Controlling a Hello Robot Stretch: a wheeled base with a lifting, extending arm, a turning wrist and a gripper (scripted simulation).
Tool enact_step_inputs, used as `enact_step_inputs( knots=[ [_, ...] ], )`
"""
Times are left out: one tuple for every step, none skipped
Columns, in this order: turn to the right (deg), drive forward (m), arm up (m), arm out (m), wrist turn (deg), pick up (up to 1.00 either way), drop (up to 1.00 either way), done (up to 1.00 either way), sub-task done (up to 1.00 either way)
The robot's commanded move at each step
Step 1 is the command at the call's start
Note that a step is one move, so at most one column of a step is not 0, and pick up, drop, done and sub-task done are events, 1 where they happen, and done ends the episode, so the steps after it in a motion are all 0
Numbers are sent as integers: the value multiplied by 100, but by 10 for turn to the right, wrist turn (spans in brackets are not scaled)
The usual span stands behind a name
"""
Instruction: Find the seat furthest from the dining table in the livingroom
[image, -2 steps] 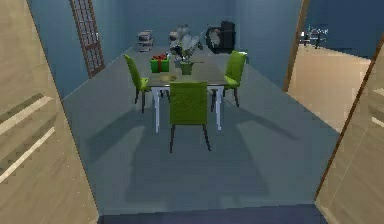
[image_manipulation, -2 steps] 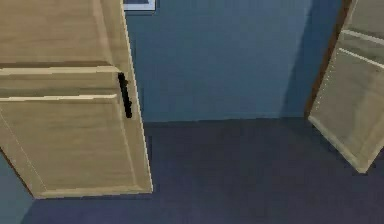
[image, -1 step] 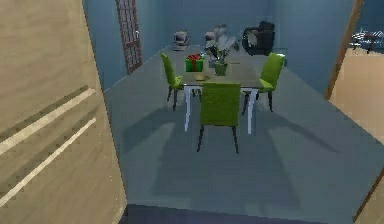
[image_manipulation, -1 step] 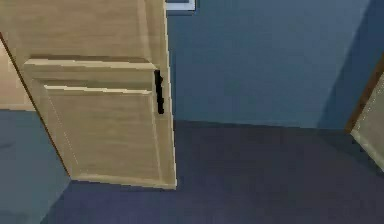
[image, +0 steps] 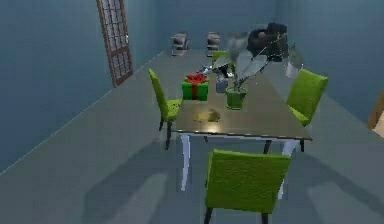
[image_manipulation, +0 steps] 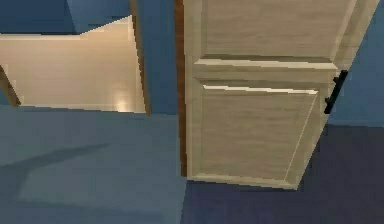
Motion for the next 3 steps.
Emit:
enact_step_inputs(
  knots=[
    [-270,0,0,0,0,0,0,0,0],
    [0,5,0,0,0,0,0,0,0],
    [240,0,0,0,0,0,0,0,0]
  ],
)
